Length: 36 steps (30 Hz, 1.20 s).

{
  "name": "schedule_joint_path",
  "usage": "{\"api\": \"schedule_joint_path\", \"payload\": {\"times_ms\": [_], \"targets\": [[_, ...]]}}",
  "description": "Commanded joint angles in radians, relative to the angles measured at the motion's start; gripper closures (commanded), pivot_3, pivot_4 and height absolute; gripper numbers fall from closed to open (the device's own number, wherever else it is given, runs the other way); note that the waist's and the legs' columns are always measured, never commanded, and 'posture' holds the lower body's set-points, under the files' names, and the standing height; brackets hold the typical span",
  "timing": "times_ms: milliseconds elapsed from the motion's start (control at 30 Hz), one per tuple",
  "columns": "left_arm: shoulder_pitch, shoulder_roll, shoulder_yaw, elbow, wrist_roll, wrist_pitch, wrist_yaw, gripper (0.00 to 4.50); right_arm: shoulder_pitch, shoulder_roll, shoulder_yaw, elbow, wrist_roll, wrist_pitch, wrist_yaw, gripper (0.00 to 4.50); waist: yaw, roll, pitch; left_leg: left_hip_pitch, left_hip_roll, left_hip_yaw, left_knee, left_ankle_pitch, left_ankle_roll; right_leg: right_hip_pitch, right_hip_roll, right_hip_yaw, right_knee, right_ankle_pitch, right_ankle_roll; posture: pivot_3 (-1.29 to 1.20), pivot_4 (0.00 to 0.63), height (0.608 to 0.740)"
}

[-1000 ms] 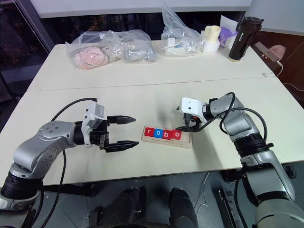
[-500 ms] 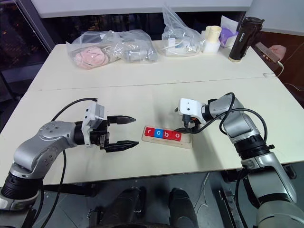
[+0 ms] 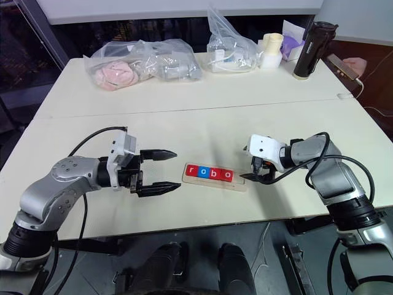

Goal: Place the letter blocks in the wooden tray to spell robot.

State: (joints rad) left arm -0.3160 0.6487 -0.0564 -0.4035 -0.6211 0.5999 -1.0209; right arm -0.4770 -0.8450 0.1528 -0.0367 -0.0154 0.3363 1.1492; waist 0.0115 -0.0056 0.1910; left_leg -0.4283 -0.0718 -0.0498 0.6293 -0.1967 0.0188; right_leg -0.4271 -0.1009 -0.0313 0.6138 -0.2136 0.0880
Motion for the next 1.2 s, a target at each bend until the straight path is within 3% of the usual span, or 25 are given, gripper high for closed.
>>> {"api": "schedule_joint_path", "payload": {"times_ms": [33,733,1200], "targets": [[-0.018,-0.003,0.003,-0.007,-0.001,-0.020,-0.003,0.00,-0.007,0.001,-0.014,-0.008,-0.021,-0.002,-0.059,0.05,0.001,0.000,0.000,0.000,0.000,0.000,0.000,0.000,0.000,0.000,0.000,0.000,0.000,0.000,0.000,0.00,0.150,0.738],[-0.019,0.002,0.008,-0.008,0.002,-0.022,-0.002,0.00,0.001,-0.030,0.047,0.087,-0.073,-0.092,-0.051,0.05,0.002,0.000,0.000,-0.001,0.000,0.000,0.000,0.000,0.000,0.000,0.000,0.000,-0.001,0.000,0.000,0.00,0.150,0.738],[-0.013,-0.004,0.006,-0.019,-0.005,-0.015,0.005,0.00,-0.123,0.009,0.076,0.225,-0.112,-0.180,-0.079,0.05,0.001,0.000,0.000,0.000,0.000,0.000,0.001,0.000,0.000,0.001,0.000,0.000,-0.001,0.000,0.000,0.00,0.150,0.738]]}}
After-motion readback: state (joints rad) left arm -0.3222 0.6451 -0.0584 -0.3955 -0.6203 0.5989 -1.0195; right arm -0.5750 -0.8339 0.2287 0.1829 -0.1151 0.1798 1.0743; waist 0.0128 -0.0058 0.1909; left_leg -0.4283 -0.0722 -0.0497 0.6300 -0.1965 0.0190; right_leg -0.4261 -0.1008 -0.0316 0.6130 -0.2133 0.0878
